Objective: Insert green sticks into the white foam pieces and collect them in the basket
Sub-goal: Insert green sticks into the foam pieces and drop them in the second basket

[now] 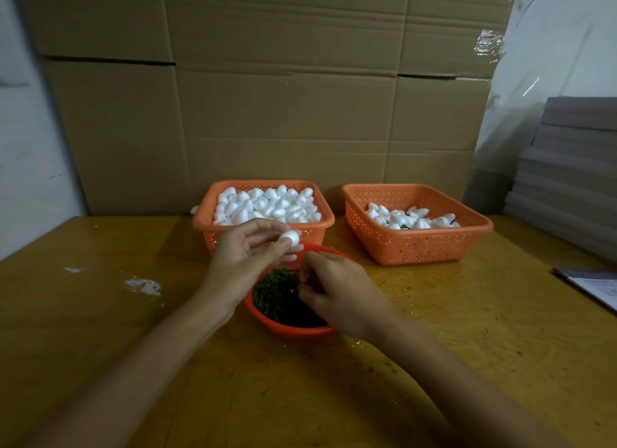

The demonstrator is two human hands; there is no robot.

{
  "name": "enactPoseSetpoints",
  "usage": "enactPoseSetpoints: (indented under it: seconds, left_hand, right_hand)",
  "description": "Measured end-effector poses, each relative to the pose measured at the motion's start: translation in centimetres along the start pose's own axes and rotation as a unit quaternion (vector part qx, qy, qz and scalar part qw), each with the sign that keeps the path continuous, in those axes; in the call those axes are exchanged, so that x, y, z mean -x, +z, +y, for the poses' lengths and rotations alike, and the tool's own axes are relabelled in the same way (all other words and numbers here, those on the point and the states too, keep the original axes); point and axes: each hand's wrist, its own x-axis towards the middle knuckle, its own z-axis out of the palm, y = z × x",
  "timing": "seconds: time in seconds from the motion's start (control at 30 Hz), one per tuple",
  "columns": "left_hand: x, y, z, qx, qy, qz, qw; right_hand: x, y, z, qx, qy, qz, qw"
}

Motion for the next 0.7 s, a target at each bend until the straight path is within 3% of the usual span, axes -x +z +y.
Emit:
enactPoseSetpoints:
  seconds: [0.7]
  left_hand:
    - [0.01, 0.16, -0.13, 0.018, 0.022, 0.032, 0.999]
  right_hand:
    - [0.14, 0.59, 0.09, 0.008, -0.004, -0.001, 1.0]
